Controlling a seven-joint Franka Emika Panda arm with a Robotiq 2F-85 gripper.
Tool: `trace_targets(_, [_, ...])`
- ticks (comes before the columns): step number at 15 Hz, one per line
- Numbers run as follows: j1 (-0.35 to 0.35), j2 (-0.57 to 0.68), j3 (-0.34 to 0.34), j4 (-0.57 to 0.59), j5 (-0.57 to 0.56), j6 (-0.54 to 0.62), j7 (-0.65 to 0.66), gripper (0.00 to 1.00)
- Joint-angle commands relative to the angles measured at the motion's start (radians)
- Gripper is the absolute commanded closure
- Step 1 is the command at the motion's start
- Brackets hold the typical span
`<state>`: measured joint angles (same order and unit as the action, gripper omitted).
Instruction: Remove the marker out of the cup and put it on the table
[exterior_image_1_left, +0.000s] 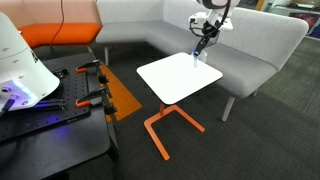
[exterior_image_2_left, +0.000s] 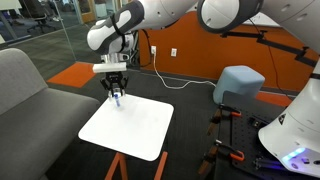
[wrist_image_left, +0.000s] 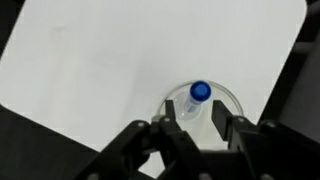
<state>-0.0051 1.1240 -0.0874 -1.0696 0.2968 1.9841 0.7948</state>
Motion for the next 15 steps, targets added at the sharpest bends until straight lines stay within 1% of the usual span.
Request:
trace_targets(1, [-0.026, 0.050, 0.018, 0.095, 0.020, -0.086, 0.044, 0.64])
trace_targets(2, [-0.031, 0.056, 0.022, 0.106, 0.023, -0.095, 0.053, 0.70])
trace_targets(5, [-0.060, 0.075, 0.050, 0.138, 0.056, -0.126, 0.047, 0.80])
trace_targets(7, [-0.074, 0.086, 0.064, 0.154, 0.077, -0.137, 0.045, 0.66])
trace_targets(8, [-0.079, 0.090, 0.068, 0.162, 0.083, -0.139, 0.043, 0.62])
trace_targets(9, [-0.084, 0.095, 0.073, 0.169, 0.090, -0.142, 0.043, 0.62])
trace_targets(10, [-0.087, 0.101, 0.077, 0.177, 0.093, -0.145, 0.043, 0.57])
trace_targets(11, [-0.090, 0.106, 0.080, 0.185, 0.096, -0.150, 0.042, 0.60])
trace_targets(12, [-0.093, 0.109, 0.084, 0.189, 0.099, -0.153, 0.041, 0.58])
trace_targets(13, [-0.096, 0.114, 0.087, 0.199, 0.100, -0.161, 0.041, 0.68])
trace_targets(14, [-0.097, 0.117, 0.088, 0.204, 0.100, -0.165, 0.041, 0.83])
trace_targets(15, [-0.099, 0.122, 0.089, 0.213, 0.099, -0.170, 0.040, 0.85])
